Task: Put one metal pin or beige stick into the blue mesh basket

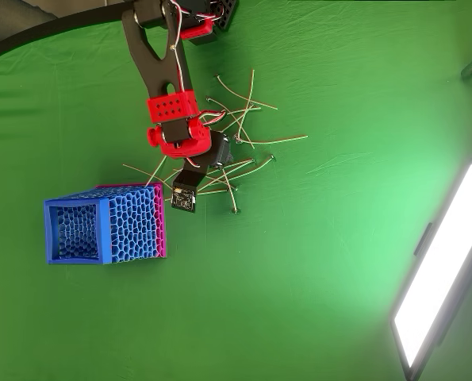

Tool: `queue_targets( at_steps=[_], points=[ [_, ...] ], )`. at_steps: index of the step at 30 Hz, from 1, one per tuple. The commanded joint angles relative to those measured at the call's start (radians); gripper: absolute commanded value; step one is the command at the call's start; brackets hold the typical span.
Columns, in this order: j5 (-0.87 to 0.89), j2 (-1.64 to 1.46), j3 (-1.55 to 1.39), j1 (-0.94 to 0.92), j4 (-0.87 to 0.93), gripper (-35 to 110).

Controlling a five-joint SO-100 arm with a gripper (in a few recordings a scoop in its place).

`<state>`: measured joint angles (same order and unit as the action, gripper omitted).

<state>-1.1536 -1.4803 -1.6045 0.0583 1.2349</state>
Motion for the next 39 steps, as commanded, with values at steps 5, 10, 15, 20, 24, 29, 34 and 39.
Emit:
queue_targets(
  at_steps=[5,10,15,20,24,29,34,39],
  points=[
    [0.005,0.005,-0.037,-0.006,-0.035,15],
    [0.003,0.02,-0.046,-0.015,-0.049,14],
    [-0.009,0.034,-0.06,-0.029,-0.075,14],
    [-0.015,0.049,-0.049,-0.04,-0.077,14],
    [-0.026,0.063,-0.048,-0.044,-0.083,14],
    [-0.023,0.092,-0.034,-0.044,-0.107,15],
    [-0.014,0.115,-0.012,-0.037,-0.109,15],
    [-0.006,0.124,0.002,-0.032,-0.109,14]
  ],
)
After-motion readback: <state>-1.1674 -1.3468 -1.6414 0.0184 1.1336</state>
